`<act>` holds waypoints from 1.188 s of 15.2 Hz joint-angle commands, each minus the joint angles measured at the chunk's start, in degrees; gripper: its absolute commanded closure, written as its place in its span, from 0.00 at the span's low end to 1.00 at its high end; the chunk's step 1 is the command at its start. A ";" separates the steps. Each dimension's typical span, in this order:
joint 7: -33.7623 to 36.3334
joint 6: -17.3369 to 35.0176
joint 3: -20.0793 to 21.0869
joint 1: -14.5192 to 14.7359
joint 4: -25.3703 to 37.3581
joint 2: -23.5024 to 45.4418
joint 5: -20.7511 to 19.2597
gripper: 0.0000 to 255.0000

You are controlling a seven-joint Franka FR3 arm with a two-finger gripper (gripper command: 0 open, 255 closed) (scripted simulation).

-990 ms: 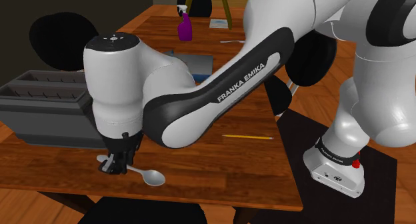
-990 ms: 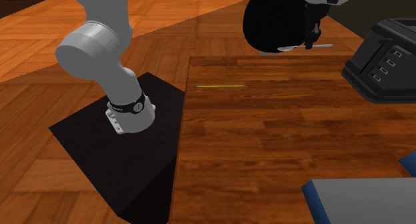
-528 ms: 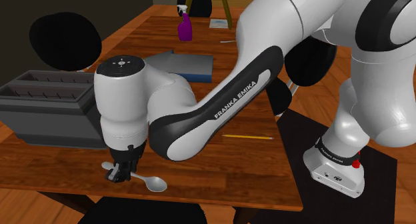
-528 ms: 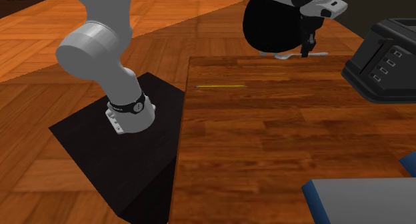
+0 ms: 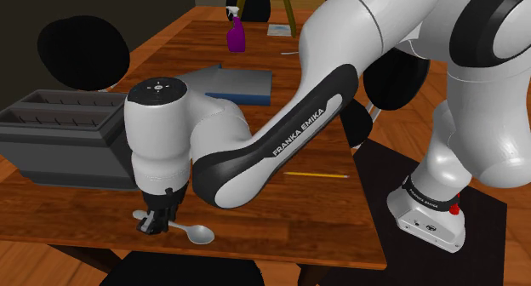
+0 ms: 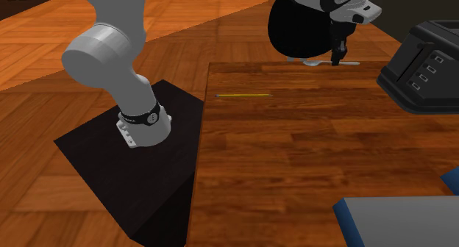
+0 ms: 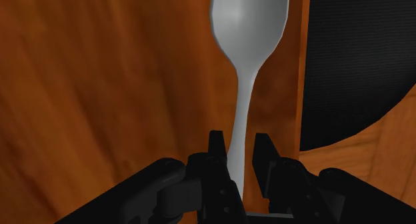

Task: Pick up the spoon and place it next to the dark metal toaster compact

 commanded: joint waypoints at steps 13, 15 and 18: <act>-1.45 -4.31 1.49 -1.48 -0.82 -5.39 2.46 0.00; -1.45 -4.31 1.49 -1.48 -0.82 -5.39 2.46 0.00; -1.45 -4.31 1.49 -1.48 -0.82 -5.39 2.46 0.00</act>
